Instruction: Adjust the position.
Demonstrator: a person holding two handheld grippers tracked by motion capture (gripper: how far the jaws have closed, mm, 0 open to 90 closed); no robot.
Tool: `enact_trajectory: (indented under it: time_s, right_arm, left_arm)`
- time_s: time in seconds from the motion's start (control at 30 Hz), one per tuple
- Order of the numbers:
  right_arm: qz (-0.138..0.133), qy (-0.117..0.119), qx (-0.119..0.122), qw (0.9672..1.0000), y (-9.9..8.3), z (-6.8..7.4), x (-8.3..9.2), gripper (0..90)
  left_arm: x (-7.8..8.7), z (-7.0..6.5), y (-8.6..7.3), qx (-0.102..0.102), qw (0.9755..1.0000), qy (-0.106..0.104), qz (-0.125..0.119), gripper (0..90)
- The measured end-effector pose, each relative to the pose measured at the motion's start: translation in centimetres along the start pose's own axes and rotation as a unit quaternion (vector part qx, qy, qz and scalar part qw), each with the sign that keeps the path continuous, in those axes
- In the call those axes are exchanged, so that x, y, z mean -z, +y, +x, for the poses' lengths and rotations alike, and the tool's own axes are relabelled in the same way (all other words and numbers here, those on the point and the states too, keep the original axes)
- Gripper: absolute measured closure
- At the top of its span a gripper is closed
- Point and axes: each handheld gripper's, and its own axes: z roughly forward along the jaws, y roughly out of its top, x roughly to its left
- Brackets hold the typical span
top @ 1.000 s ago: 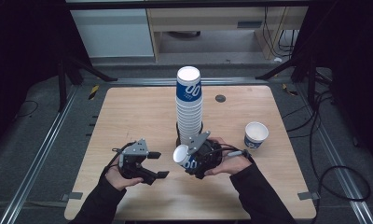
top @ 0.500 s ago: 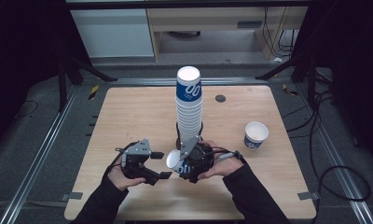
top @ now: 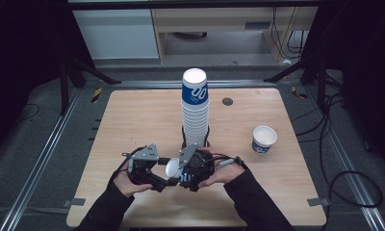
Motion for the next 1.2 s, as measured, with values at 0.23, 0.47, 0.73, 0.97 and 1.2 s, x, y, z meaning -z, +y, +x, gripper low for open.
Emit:
enact_trajectory:
  time_s: [0.23,0.47,0.73,0.97,1.2]
  right_arm:
    - [0.001,0.007,0.004,1.0,0.42,0.17,-0.41,21.5]
    - [0.001,0.009,0.001,1.0,0.59,0.18,-0.5,21.5]
    - [0.001,0.008,0.004,1.0,0.66,0.11,-0.66,21.2]
    - [0.0,0.01,-0.001,0.9999,0.66,0.02,-0.68,20.4]
    - [-0.004,0.011,-0.008,0.9999,0.67,-0.06,-0.56,18.4]
  left_arm:
    - [-0.12,-0.07,-0.02,0.0,1.0,-0.002,0.003,21.7]
    - [-0.07,-0.11,-0.02,0.0,1.0,-0.001,0.001,26.0]
    - [0.04,-0.09,-0.02,-0.002,1.0,0.002,0.0,26.9]
    - [0.03,-0.06,0.0,0.001,1.0,0.002,0.0,27.1]
    - [0.25,-0.03,0.06,0.0,1.0,0.002,-0.007,27.2]
